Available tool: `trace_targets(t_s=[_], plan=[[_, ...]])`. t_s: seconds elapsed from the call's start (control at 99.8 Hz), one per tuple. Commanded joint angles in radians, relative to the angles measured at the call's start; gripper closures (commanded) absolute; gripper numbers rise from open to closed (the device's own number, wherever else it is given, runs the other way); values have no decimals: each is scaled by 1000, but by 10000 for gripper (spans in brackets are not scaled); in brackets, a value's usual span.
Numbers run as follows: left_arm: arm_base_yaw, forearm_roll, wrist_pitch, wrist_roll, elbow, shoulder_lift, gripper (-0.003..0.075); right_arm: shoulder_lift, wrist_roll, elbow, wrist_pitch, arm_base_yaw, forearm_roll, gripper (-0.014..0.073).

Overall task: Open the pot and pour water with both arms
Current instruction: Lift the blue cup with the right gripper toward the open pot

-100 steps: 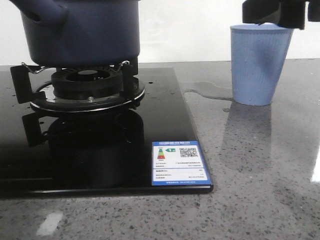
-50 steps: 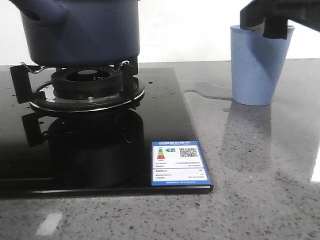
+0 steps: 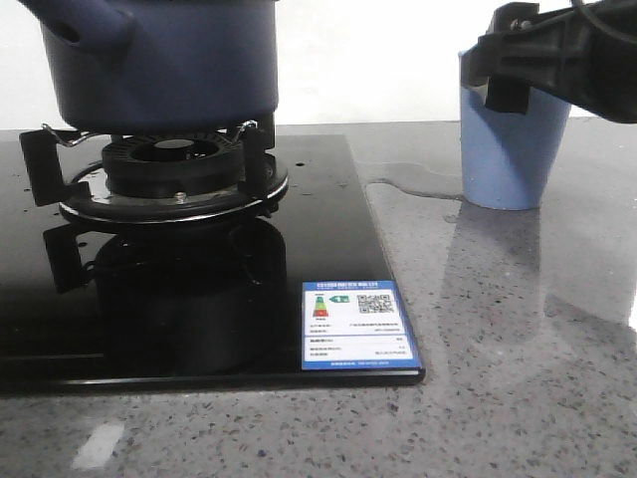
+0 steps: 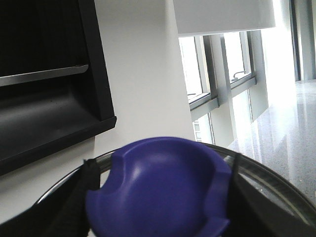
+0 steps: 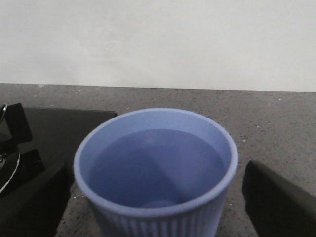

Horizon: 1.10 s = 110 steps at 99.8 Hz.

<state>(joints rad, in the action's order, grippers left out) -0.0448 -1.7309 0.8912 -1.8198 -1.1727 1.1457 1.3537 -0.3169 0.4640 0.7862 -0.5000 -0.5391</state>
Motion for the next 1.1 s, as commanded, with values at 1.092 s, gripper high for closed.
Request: trace_targets(t_s=[1.092], plan=[[0,-98,32,4,-37,-26,491,173,176,79,146,110,160,4]])
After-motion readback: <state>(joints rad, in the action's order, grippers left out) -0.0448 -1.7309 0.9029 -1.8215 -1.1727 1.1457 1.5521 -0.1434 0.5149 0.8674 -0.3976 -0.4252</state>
